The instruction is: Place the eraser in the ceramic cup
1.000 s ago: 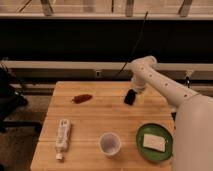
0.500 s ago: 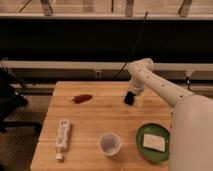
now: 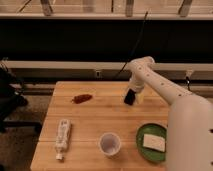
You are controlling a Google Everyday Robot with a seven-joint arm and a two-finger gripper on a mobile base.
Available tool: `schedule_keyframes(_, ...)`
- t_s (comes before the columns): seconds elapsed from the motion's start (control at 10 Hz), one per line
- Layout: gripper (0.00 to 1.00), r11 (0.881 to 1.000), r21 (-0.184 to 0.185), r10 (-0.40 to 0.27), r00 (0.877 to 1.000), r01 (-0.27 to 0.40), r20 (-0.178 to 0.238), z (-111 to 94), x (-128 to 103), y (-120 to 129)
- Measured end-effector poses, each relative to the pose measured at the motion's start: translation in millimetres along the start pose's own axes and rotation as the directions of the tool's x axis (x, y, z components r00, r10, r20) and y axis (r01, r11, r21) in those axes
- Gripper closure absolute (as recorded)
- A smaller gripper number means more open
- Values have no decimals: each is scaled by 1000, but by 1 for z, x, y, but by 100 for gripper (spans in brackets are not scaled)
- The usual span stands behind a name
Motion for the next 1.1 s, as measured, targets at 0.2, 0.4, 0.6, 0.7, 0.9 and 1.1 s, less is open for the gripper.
schedule_keyframes(0.2, 20, 996, 19, -89, 996, 88, 22, -1, 6, -2)
schedule_keyframes(0.4, 20, 977, 40, -213, 976, 211, 54, 2, 7, -10)
schedule_keyframes(0.6, 20, 961, 35, -275, 959, 273, 65, 9, 13, -10)
schedule_keyframes(0.7, 20, 959, 25, -285, 956, 284, 69, 16, 14, -13)
schedule_keyframes(0.9, 20, 956, -6, -292, 954, 293, 69, 29, 20, -14)
schedule_keyframes(1.1, 20, 956, -35, -290, 955, 292, 68, 41, 27, -12)
